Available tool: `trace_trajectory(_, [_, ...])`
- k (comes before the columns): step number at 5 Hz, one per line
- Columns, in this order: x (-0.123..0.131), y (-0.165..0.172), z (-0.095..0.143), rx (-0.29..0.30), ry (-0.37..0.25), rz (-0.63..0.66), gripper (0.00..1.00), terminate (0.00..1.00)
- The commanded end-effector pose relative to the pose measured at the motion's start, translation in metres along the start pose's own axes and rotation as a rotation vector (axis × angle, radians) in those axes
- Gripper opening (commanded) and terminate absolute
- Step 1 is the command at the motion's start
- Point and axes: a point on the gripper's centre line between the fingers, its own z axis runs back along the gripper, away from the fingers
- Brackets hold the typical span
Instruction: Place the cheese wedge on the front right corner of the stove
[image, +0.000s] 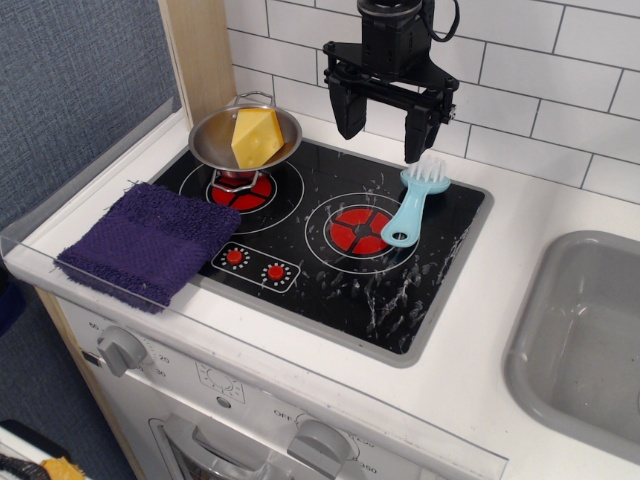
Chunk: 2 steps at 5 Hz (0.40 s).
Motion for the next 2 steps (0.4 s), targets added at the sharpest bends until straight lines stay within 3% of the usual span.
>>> trace_trajectory(1, [0.000,0.000,0.000,0.000,0.000,0.000,1.00,0.00])
trace_trajectory(2, [-0.006,0.023,0.013,0.025,-0.023,0.062,1.00,0.00])
